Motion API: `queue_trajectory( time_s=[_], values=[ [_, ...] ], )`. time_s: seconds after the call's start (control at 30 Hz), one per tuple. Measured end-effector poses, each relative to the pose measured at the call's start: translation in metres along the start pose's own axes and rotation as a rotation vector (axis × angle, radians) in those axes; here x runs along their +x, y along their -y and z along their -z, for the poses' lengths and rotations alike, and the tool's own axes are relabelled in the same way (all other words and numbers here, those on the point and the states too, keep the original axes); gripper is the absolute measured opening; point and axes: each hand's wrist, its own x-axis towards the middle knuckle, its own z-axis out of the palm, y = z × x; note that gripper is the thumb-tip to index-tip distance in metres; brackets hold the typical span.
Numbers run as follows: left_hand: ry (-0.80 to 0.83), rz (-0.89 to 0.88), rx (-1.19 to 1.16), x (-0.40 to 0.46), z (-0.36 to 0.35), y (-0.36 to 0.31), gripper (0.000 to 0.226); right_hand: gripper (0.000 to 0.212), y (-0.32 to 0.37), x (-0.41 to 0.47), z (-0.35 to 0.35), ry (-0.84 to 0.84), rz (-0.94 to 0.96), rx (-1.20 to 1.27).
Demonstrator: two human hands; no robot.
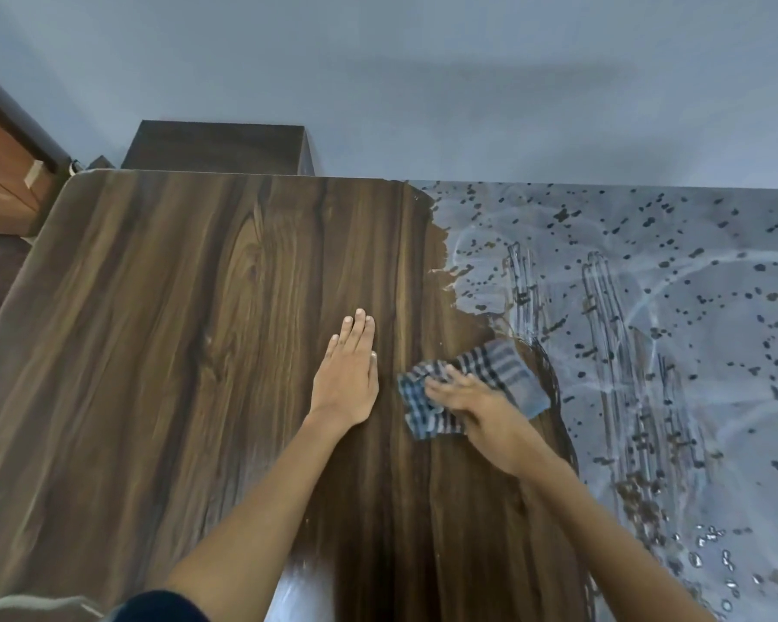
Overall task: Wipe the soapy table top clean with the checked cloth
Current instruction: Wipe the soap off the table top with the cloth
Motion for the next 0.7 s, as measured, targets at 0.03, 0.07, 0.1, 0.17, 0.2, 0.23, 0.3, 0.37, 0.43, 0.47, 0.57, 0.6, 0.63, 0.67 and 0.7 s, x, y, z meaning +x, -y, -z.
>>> queue_trajectory(
  time_s=[0.03,0.07,0.1,0.17,0.2,0.23,0.3,0.37,0.43,0.47,0.57,0.6,0.63,0.67,0.7],
  values=[
    [-0.004,-0.005,0.005,0.003,0.000,0.001,0.051,0.042,-0.011,0.009,0.007,-0.028,-0.035,-0.010],
    [-0.006,-0.008,0.010,0.006,0.001,0.001,0.050,0.042,-0.019,0.023,0.014,-0.071,-0.067,-0.014],
    [-0.006,-0.008,0.016,0.009,0.001,0.001,0.050,0.042,-0.025,0.041,0.022,-0.119,-0.090,-0.005],
    [-0.006,-0.003,0.030,0.015,0.002,0.000,0.050,0.043,-0.032,0.082,0.032,-0.188,-0.161,0.011],
    [-0.006,0.000,0.034,0.018,0.003,-0.002,0.050,0.045,-0.032,0.101,0.035,-0.201,-0.211,0.000],
    [-0.007,0.002,0.034,0.021,0.004,-0.003,0.050,0.047,-0.031,0.118,0.033,-0.210,-0.252,-0.015],
    [-0.010,0.004,0.032,0.029,0.004,-0.005,0.051,0.051,-0.021,0.136,0.025,-0.261,-0.276,-0.060],
    [-0.012,0.015,0.018,0.036,0.004,-0.007,0.051,0.051,-0.006,0.130,0.017,-0.243,-0.203,-0.090],
    [-0.020,0.023,-0.001,0.044,0.003,-0.008,0.051,0.050,0.001,0.105,0.014,-0.144,-0.079,-0.128],
    [-0.023,0.023,-0.003,0.049,0.003,-0.008,0.051,0.050,0.001,0.089,0.013,-0.082,-0.022,-0.150],
    [-0.042,0.016,0.012,0.062,0.003,-0.007,0.050,0.047,-0.019,0.058,0.024,-0.036,0.032,-0.107],
    [-0.049,0.014,0.015,0.067,0.002,-0.006,0.050,0.046,-0.027,0.060,0.033,-0.068,-0.002,-0.094],
    [-0.058,0.014,0.021,0.071,0.001,-0.006,0.050,0.045,-0.035,0.067,0.041,-0.110,-0.050,-0.096],
    [-0.067,0.016,0.028,0.073,0.001,-0.006,0.050,0.045,-0.041,0.081,0.050,-0.158,-0.094,-0.106],
    [-0.079,0.018,0.036,0.076,0.000,-0.008,0.050,0.046,-0.047,0.099,0.059,-0.194,-0.144,-0.106]
  ],
)
